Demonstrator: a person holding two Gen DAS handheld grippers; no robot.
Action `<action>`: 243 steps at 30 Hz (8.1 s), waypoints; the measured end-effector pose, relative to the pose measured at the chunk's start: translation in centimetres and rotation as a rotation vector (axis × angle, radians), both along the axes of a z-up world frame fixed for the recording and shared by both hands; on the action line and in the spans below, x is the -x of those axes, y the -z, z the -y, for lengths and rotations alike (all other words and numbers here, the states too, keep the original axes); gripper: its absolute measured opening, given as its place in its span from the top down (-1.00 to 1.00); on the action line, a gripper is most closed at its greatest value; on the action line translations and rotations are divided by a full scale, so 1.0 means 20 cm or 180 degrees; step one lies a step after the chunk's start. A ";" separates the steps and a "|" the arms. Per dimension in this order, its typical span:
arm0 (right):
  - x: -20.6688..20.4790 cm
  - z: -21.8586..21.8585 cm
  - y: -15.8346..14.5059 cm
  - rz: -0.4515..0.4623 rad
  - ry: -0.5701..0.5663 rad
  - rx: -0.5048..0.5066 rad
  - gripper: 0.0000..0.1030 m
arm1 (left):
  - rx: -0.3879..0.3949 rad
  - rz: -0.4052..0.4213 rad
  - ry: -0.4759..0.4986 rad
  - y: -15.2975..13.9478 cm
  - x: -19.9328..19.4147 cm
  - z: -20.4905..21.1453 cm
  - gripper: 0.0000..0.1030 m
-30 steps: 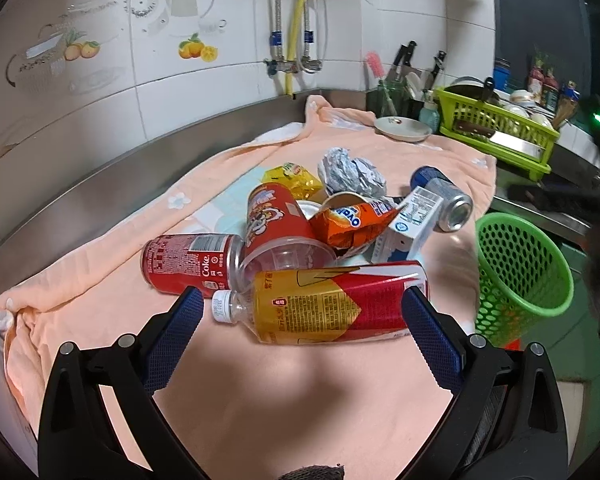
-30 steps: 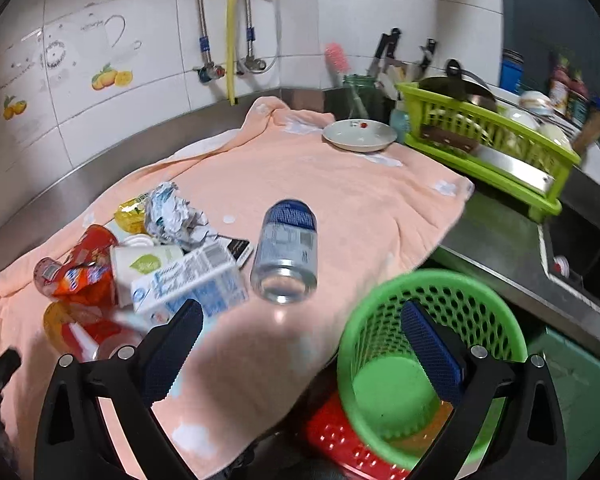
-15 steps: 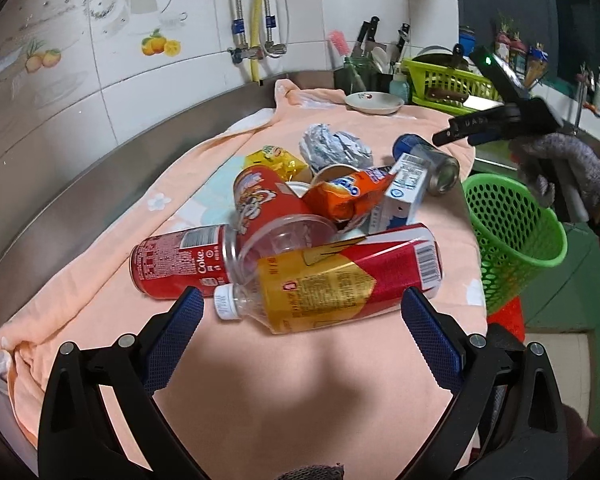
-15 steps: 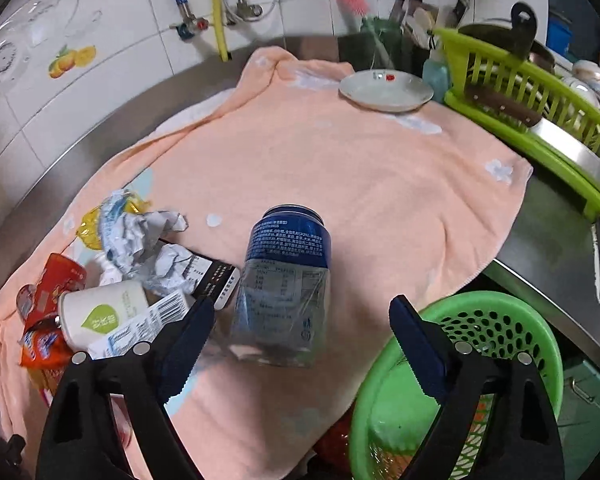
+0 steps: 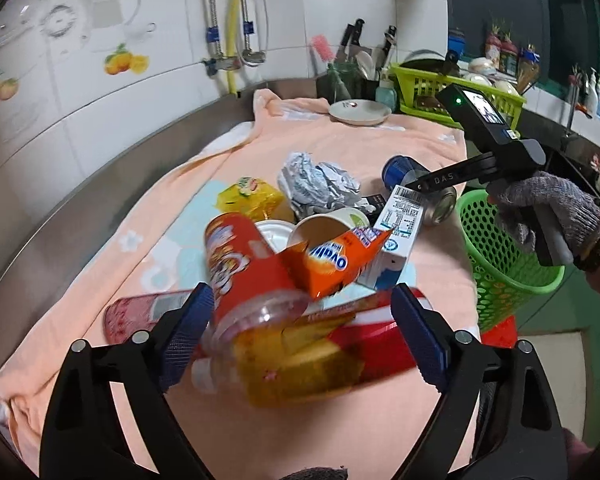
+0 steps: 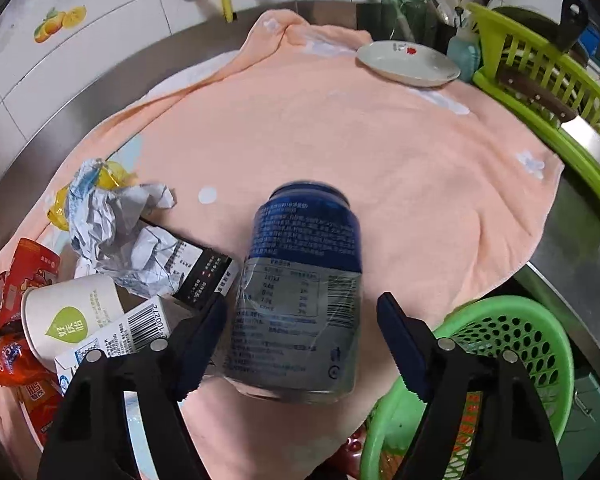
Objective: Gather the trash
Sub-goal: 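Move the right tool toward the crumpled foil while the left tool approaches the orange Ovaltine bag, then grasp the crumpled foil with the right tool while the left tool grasps the orange Ovaltine bag, then carry the foil into the green basket and open the right tool while the left lifts the bag, then lower the orange Ovaltine bag into the green basket and open the left tool, then move the right tool to the yellow snack bag and grasp it, then carry the yellow bag over the green basket with the right tool while the left approaches the white paper cup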
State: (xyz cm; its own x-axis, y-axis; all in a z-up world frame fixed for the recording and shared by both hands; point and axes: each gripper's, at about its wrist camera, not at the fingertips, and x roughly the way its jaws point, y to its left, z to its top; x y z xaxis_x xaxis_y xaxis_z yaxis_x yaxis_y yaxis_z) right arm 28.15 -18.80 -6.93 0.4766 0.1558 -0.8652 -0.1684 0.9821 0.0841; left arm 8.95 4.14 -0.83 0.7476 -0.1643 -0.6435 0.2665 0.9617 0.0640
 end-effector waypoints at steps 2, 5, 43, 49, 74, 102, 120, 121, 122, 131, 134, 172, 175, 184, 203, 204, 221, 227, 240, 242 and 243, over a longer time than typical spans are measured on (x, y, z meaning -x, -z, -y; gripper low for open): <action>-0.01 0.00 0.01 -0.0004 0.0006 -0.0003 -0.44 | -0.0010 -0.0028 0.0053 0.01 -0.04 0.02 -0.71; -0.02 0.01 0.02 -0.0026 0.0021 -0.0063 -0.40 | -0.0067 -0.0091 0.0104 0.04 -0.12 0.06 -0.63; 0.03 -0.29 -0.31 0.0501 -0.0783 -0.0274 -0.63 | 0.0238 -0.0052 0.0221 0.00 -0.20 0.00 0.40; -0.04 -0.53 -0.22 0.0448 -0.1083 -0.0059 -0.62 | 0.0345 0.0011 0.0182 -0.05 -0.18 -0.05 0.41; 0.22 -0.25 -0.49 0.0855 -0.0804 -0.0690 0.28 | 0.0597 0.0268 0.0232 -0.25 -0.12 -0.07 0.43; 0.73 1.14 -0.08 0.0564 0.0667 -0.0404 -0.21 | 0.0845 -0.0146 0.1341 -0.11 -0.23 1.12 0.43; 0.96 1.41 -0.19 0.0861 0.0981 -0.0324 -0.41 | 0.0948 -0.0659 0.1610 0.11 -0.37 1.57 0.22; 0.97 1.41 -0.19 0.0865 0.0991 -0.0333 -0.41 | 0.0962 -0.0649 0.1626 0.11 -0.36 1.57 0.22; 0.97 1.42 -0.20 0.0865 0.1000 -0.0348 -0.41 | 0.0961 -0.0630 0.1626 0.11 -0.36 1.58 0.21; 1.00 1.43 -0.20 0.0887 0.1048 -0.0361 -0.41 | 0.0993 -0.0562 0.1594 0.09 -0.37 1.59 -0.25; 1.00 1.43 -0.21 0.0892 0.1061 -0.0399 -0.41 | 0.0986 -0.0554 0.1547 0.09 -0.37 1.57 -0.28; 0.46 -0.03 -0.47 0.0761 -0.0670 -0.0699 -0.45 | 0.0867 0.0100 -0.0223 -0.22 0.00 -0.06 -0.29; 0.36 -0.21 -0.46 0.0663 -0.0811 -0.0695 -0.45 | 0.0907 0.0088 -0.0367 -0.19 0.03 -0.18 -0.29; 0.04 -0.71 -0.41 0.0269 -0.0962 -0.0691 -0.45 | 0.1042 0.0031 -0.0607 -0.06 0.10 -0.44 -0.29; -0.45 -1.11 -0.07 -0.0648 -0.0343 -0.0672 -0.44 | 0.1193 -0.0052 -0.0643 0.06 0.16 -0.63 -0.29; -0.47 -1.11 -0.06 -0.0677 -0.0313 -0.0675 -0.44 | 0.1189 -0.0052 -0.0643 0.06 0.16 -0.63 -0.29; -0.38 -1.06 -0.10 -0.0528 -0.0412 -0.0865 0.00 | 0.1044 -0.0202 -0.0415 0.13 0.21 -0.54 -0.29; -0.29 -0.96 -0.25 -0.0343 -0.0566 -0.1060 0.00 | 0.1036 -0.0243 -0.0405 0.15 0.23 -0.49 -0.29; 0.01 -0.52 -0.57 0.0142 -0.0677 -0.1155 0.00 | 0.0935 -0.0099 0.0068 -0.02 0.05 -0.20 -0.29; 0.05 -0.43 -0.59 0.0193 -0.0655 -0.1176 0.00 | 0.0878 -0.0123 0.0175 -0.04 -0.01 -0.14 -0.29; 0.07 -0.39 -0.60 0.0212 -0.0649 -0.1186 0.00 | 0.0815 -0.0134 0.0223 -0.04 -0.04 -0.10 -0.29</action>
